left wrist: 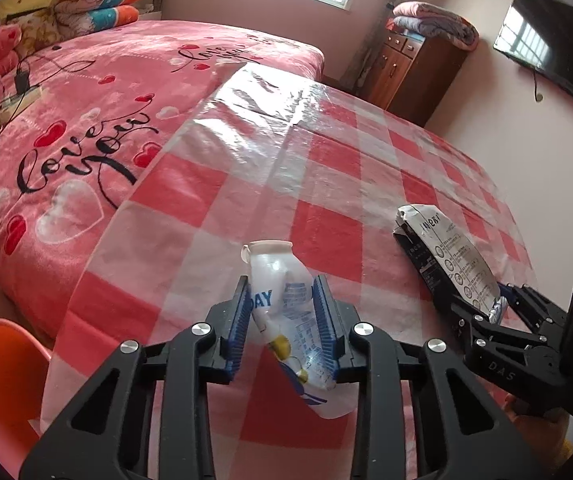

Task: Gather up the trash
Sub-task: 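Grasp the white milk carton packet with the right tool while the left tool holds the bottle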

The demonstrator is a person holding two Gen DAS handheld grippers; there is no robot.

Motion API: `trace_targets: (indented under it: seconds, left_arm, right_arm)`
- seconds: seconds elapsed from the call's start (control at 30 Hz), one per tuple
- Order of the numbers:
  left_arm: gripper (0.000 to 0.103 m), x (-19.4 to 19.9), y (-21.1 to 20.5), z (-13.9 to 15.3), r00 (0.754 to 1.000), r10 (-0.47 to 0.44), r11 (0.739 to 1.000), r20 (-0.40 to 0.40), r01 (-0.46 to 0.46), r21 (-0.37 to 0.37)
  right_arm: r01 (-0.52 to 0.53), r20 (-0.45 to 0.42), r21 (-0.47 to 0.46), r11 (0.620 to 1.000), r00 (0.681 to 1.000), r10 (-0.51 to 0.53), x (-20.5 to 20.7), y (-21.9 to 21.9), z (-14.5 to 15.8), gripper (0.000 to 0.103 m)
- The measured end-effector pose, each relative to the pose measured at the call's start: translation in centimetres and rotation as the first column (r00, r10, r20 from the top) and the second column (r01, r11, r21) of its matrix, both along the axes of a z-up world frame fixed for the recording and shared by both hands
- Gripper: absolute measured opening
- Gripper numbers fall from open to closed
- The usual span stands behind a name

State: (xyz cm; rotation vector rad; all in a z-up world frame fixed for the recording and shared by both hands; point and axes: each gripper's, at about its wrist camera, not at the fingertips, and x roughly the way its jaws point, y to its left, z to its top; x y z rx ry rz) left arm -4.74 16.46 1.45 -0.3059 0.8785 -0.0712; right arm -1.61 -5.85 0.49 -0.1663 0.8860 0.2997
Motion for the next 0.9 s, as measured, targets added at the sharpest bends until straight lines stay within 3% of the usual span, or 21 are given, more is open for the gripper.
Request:
trace_targets:
  seconds: [0.53, 0.9]
  left_arm:
    - [0.030, -2.6, 3.1, 0.5, 0.999, 0.029, 0.999, 0.026, -0.028, -0.033]
    - [0.031, -4.1, 2.1, 0.0, 0.998, -0.060, 0.998, -0.014, 0.060, -0.019]
  right_arm:
    - [-0.011, 0.031, 0.057, 0.998, 0.999, 0.010, -2.7, -0.1, 1.2, 0.061]
    - [-0.062, -0.003, 0.024, 0.998, 0.998, 0.062, -5.9, 0.7, 0.4, 0.061]
